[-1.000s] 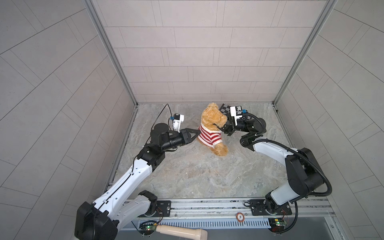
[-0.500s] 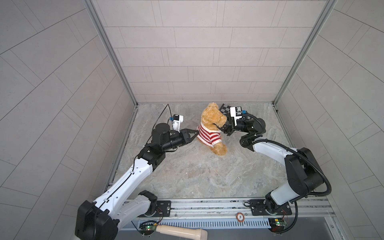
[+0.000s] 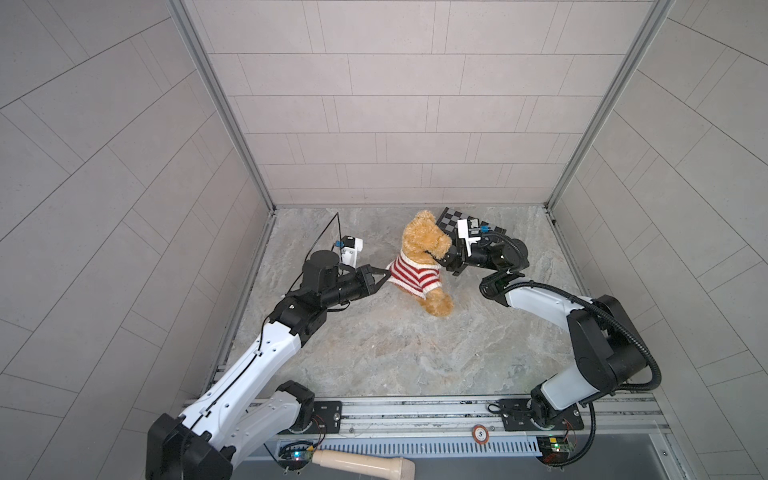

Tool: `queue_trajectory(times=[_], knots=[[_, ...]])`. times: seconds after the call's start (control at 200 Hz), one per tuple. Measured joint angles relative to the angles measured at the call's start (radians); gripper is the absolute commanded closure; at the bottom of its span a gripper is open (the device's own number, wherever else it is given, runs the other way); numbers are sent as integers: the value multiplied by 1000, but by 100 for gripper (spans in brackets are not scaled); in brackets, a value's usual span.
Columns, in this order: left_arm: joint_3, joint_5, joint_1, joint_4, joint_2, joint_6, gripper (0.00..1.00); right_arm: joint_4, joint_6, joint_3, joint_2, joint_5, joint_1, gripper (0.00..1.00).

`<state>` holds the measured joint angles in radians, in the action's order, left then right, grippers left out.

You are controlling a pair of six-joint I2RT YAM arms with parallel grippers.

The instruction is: Dress the teddy bear

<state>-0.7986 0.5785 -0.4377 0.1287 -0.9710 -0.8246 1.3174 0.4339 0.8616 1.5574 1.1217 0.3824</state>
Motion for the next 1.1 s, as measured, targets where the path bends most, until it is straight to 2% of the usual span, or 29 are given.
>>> queue_trajectory(times=[0.385,0.846,0.906,0.956,1.021,1.096], knots=[[0,4,45,146,60,90,99,-60,-95,-38,-62,-38,5,100],[62,25,-18,-53,-40,24,99,10,-45,-39,-61,-92,25,100],[64,21,-25,-59,-48,23,97,4,-45,-39,-61,-97,25,100],[61,13,-28,-49,-50,31,88,-8,-49,-39,-61,-101,25,100],[41,-14,-28,0,-48,56,81,-43,-68,-39,-62,-114,26,100],[16,-43,-25,64,-31,91,78,-98,-106,-39,-74,-142,27,100]])
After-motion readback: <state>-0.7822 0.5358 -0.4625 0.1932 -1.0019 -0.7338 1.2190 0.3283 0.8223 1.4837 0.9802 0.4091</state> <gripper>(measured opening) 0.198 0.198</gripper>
